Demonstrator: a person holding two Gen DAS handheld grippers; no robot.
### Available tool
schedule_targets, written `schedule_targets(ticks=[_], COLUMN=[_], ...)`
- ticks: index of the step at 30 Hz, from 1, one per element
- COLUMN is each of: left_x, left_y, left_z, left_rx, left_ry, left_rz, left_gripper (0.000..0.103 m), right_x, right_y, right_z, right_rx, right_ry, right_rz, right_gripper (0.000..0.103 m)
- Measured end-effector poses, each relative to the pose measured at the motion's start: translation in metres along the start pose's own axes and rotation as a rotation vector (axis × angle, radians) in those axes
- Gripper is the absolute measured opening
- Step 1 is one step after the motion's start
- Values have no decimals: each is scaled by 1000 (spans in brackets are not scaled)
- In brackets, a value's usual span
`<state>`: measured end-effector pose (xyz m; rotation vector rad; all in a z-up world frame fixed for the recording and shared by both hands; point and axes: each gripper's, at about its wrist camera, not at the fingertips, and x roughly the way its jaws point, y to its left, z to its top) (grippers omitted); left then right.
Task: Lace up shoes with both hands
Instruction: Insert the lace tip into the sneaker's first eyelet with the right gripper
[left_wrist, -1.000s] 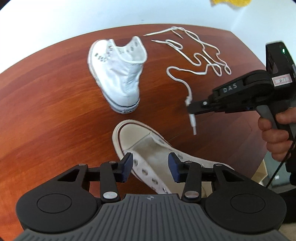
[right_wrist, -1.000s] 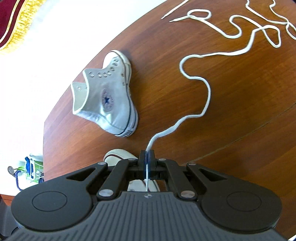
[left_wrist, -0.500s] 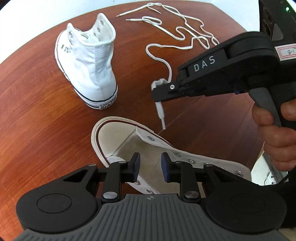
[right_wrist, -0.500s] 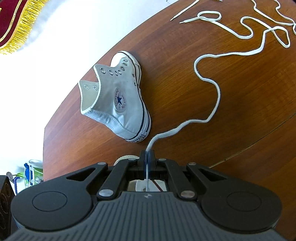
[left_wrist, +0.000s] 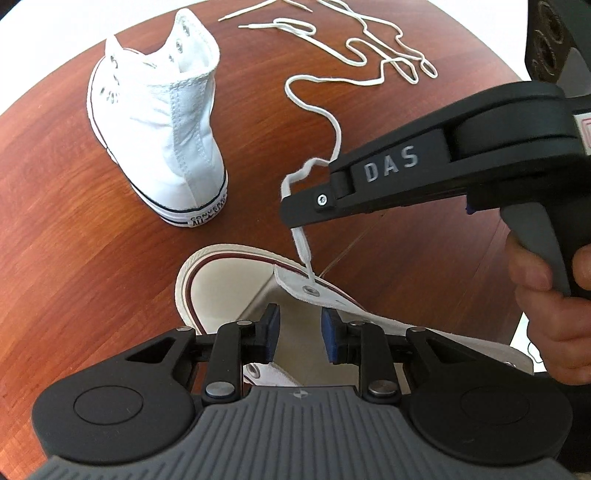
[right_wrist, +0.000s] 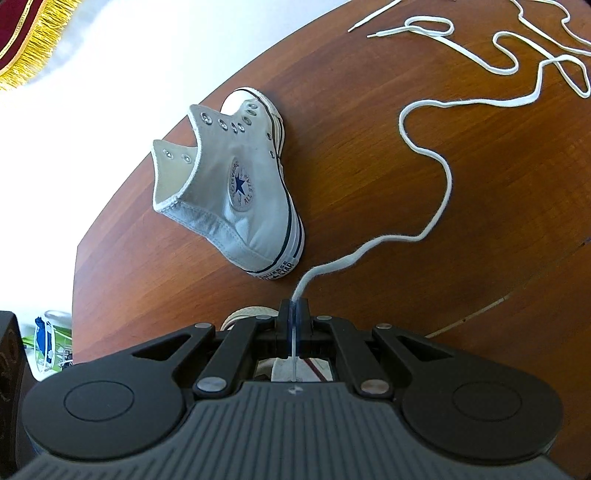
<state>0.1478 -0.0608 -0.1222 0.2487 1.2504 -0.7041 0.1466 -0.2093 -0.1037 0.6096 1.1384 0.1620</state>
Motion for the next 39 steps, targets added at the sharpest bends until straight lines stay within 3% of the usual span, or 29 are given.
schedule_targets(ticks=[20,26,38,39], left_x=[-3,0,3,3], left_y=[-9,-12,-23,-24], left_z=[-12,-13,-14,-14], left_rx=[39,89,158,159], left_ry=[-24,-23,-35,-36], left_rz=[11,15,45,48], left_gripper=[26,14,13,6], right_x=[-1,0,2,2], right_y=[1,-4,-1,-1], right_z=[-12,-12,-11,-11], right_rx=[-9,15,13,13], right_ry=[66,76,89,89], right_rz=[-10,-5,-7,-8], right_gripper=[1,1,1,1])
